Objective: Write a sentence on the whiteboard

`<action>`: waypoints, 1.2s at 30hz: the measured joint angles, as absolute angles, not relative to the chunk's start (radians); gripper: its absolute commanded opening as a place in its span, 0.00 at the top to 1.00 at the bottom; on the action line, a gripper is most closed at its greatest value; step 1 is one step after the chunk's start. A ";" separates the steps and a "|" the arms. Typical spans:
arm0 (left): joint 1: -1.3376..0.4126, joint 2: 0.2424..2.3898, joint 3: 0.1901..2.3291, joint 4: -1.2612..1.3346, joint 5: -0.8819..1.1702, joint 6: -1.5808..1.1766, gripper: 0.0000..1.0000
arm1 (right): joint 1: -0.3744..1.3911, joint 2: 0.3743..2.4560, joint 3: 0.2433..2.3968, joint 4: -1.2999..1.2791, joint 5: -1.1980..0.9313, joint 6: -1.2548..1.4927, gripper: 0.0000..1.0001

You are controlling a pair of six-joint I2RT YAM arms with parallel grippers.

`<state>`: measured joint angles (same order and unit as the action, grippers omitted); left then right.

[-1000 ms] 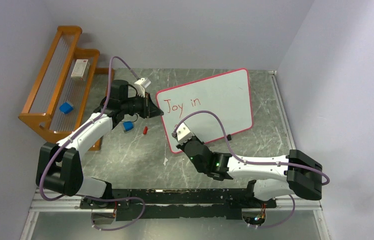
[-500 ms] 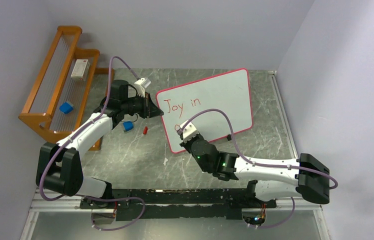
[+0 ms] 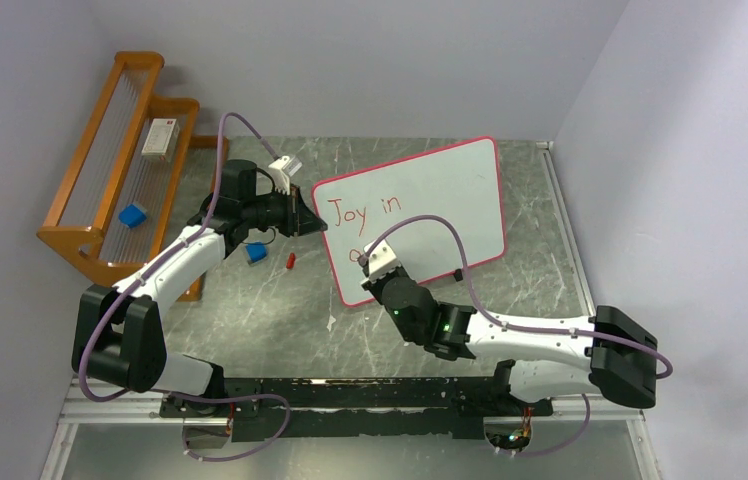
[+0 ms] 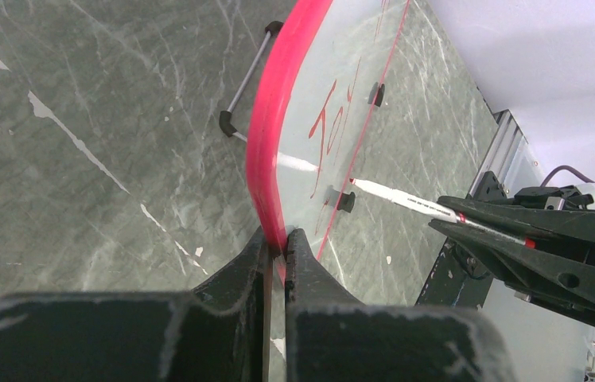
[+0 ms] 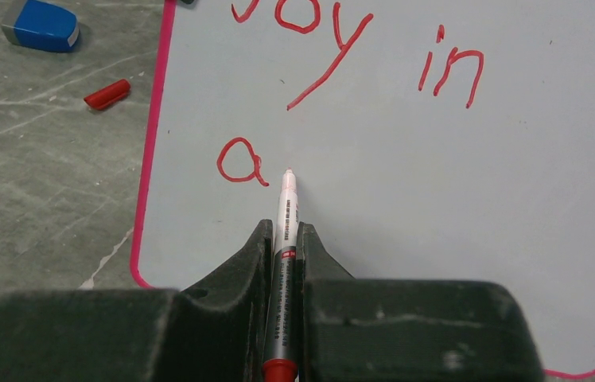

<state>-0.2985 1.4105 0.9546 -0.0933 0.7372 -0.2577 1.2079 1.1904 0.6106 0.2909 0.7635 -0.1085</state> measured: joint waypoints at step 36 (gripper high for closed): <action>-0.299 1.412 0.955 -0.093 0.727 -0.258 0.95 | 1.184 1.264 0.610 0.376 0.767 -0.118 1.00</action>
